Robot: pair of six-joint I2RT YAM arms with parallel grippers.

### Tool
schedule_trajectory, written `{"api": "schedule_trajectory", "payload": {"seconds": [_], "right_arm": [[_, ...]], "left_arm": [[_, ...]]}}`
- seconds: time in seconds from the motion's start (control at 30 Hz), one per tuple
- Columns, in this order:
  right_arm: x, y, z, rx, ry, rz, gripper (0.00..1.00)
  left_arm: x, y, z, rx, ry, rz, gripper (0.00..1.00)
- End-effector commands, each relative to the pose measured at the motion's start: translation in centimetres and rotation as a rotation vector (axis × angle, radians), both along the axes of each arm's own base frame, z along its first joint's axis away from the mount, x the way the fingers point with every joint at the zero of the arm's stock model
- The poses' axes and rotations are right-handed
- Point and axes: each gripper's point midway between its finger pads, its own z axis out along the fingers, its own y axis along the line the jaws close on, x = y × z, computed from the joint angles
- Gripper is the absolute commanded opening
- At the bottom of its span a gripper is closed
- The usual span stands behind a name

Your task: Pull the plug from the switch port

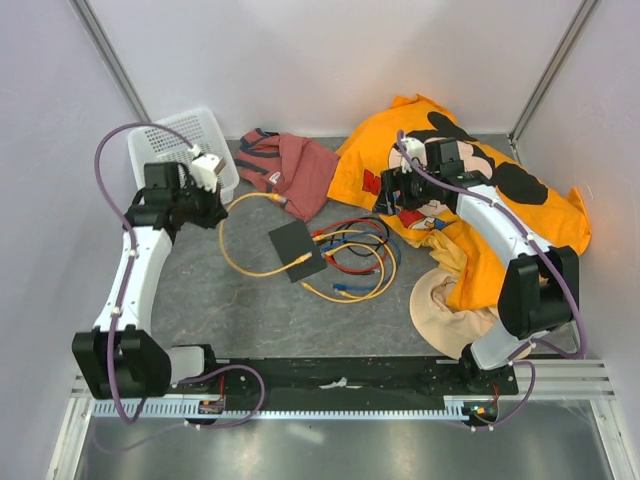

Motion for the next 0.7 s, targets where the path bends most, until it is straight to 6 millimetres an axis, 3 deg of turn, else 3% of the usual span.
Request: {"api": "schedule_trajectory", "payload": {"seconds": [0.0,0.2,0.33,0.37,0.47,0.5,0.57,0.6,0.67], "right_arm": [[0.3,1.8,0.7,-0.036,-0.060,0.068,0.89],[-0.3,3.2,-0.4,-0.045,-0.047,0.112,0.89],[-0.1,3.9,-1.0,-0.034,-0.022,0.122,0.89],[0.0,3.9,-1.1,-0.032,-0.015,0.118,0.89],[0.8,4.7,-1.5,-0.013,0.004,0.127,0.89],[1.3,5.0,-0.9,-0.007,-0.014,0.133,0.89],[2.1,5.7,-1.5,-0.011,-0.009,0.134,0.89],[2.7,6.2,-1.5,-0.012,-0.019,0.134,0.89],[3.7,6.6,-1.2,-0.017,-0.054,0.128,0.89]], "left_arm": [[-3.5,5.1,-4.1,0.149,0.084,0.054,0.02],[-6.0,14.1,-5.8,0.294,0.139,0.264,0.02],[-6.3,16.9,-8.8,0.395,0.217,0.312,0.02],[-6.2,17.1,-9.3,0.401,0.224,0.312,0.02],[-5.6,17.0,-10.1,0.383,0.250,0.297,0.29],[-5.4,17.0,-9.7,0.383,0.244,0.306,0.44],[-4.7,17.0,-7.6,0.384,0.208,0.324,0.54],[-4.3,15.9,-6.2,0.355,0.168,0.290,0.65],[-4.2,13.5,-3.2,0.299,0.124,0.193,0.66]]}}
